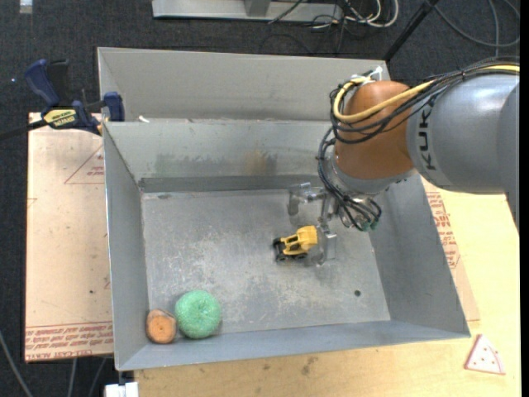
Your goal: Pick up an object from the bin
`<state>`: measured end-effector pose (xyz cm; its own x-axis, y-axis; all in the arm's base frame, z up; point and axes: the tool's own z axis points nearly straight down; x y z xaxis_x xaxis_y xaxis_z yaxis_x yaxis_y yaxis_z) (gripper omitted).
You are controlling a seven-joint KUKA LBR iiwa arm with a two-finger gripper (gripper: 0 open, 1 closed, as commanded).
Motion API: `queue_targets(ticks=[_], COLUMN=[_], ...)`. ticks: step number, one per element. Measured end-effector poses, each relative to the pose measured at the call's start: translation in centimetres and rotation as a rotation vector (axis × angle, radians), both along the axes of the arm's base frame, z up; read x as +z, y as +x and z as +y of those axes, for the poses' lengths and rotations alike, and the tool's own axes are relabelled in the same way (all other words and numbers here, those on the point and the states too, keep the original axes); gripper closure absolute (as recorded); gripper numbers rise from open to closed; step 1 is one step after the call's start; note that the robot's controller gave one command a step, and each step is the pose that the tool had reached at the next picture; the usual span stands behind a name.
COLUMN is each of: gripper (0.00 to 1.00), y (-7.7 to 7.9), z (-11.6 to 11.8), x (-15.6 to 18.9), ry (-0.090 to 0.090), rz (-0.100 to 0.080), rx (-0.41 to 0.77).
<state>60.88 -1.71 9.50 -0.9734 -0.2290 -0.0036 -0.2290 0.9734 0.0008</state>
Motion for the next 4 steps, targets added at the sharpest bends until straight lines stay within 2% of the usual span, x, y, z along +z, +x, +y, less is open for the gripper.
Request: queue_targets(ticks=[1,3,4], gripper=[1.0,1.0,1.0], y=[-0.5,-0.7,-0.8], z=[-0.3,-0.3,-0.2], x=[-2.4,-2.0,0.1], ry=[-0.001,0.0,0.0], rz=[-0.002,0.005,0.01], rx=[0.049,0.049,0.048])
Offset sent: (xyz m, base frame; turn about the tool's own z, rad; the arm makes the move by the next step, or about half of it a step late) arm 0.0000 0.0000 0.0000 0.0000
